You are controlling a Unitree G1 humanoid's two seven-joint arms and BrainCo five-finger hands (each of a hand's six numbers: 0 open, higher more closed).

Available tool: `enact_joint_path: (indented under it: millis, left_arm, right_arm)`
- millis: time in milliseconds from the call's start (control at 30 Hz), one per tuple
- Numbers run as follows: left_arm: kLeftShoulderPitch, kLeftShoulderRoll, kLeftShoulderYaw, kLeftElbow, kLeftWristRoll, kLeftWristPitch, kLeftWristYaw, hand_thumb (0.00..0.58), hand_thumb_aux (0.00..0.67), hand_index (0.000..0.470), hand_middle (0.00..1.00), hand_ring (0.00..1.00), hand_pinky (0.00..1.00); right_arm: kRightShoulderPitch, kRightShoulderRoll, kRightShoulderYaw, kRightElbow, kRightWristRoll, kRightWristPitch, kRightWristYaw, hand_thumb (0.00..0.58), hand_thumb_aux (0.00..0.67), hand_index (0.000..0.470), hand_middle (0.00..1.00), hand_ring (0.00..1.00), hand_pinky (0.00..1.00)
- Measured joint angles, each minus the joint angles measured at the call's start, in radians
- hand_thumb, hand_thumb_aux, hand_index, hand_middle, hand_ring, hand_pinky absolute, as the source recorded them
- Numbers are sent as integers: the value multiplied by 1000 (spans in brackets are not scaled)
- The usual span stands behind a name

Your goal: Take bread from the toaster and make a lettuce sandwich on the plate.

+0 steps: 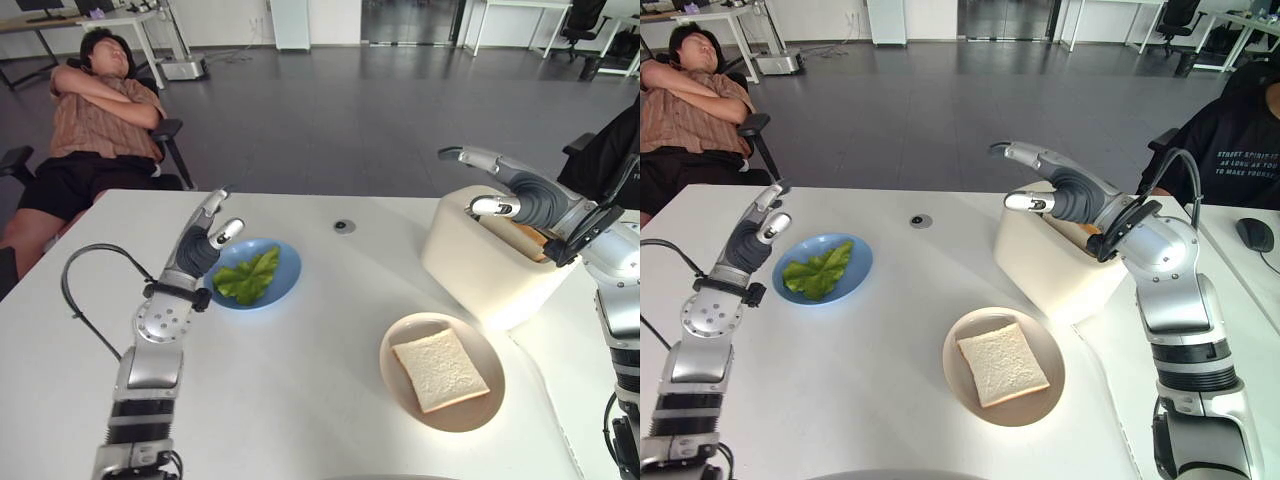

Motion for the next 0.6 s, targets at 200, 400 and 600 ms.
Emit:
enact_joint_path:
  millis: [200,400,600]
  left_arm:
    - [-322,187,-267,556,428,26,199,0,0,0,0,0,0]
    - [-524,172,-566,907,695,24,347,0,0,0,0,0,0]
    - [-565,105,-680,1031,725,7,381,0,0,0,0,0,0]
  right_arm:
    - [16,9,-8,-46,-1,18,-13,0,0,0,0,0,0]
    - [25,11,-9,-62,-6,30,-14,0,0,0,0,0,0]
    - [25,16,6,-52,-6,26,-7,0,0,0,0,0,0]
